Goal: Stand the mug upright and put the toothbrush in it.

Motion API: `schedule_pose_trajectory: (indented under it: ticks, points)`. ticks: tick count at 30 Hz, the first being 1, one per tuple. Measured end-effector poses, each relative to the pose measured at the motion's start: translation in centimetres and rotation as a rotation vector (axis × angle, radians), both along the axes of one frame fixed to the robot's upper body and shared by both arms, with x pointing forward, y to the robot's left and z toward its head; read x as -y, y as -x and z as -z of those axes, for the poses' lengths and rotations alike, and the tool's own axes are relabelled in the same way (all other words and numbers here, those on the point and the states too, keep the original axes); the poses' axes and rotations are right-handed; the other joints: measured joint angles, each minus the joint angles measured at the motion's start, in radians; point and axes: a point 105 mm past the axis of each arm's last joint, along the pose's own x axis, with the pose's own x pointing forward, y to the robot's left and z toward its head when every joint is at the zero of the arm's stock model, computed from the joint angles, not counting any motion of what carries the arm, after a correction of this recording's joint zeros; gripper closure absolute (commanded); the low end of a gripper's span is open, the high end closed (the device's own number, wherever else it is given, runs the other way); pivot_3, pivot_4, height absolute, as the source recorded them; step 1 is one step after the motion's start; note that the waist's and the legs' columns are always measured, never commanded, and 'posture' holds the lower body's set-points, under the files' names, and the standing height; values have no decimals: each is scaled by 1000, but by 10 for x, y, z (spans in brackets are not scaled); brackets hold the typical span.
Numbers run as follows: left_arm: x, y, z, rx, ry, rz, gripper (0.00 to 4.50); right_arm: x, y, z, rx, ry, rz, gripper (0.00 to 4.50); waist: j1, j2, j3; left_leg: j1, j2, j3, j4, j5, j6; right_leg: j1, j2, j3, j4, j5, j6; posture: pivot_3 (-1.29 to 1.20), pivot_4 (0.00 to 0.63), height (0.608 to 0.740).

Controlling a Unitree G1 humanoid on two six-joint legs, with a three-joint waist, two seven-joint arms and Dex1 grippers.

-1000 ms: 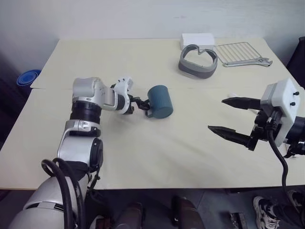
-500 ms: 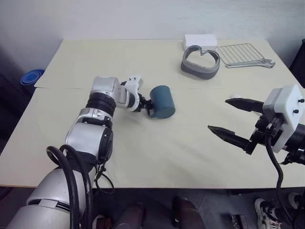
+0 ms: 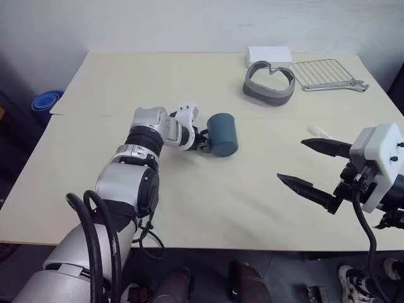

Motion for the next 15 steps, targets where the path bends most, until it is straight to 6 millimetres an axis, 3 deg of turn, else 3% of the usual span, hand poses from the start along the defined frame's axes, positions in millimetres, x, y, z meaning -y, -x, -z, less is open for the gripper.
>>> schedule_pose_trajectory:
  ticks: [5,9,12,15]
  points:
    - [-3,-1,0,2,4,-10,4449,3,0,6,-26,0,22,0,0,0,0,0,0,0,0,0,0,0,0,0,0,0,0,0,150,740]
    - [-7,-3,-3,128,35,33,4449,12,-5,17,-41,-73,118,0,-5,0,0,-1,0,0,0,0,0,-2,0,1,1,0,0,0,150,740]
    - [-23,-4,-13,389,38,34,4449,16,-6,27,-52,-113,188,0,-16,0,0,-1,1,0,-2,0,-1,-4,1,1,0,0,0,0,150,740]
    - [-25,15,-20,701,-13,106,4449,16,-7,35,-67,-141,228,0,-27,0,0,0,3,0,-2,0,-1,-3,2,1,-1,0,0,0,150,740]
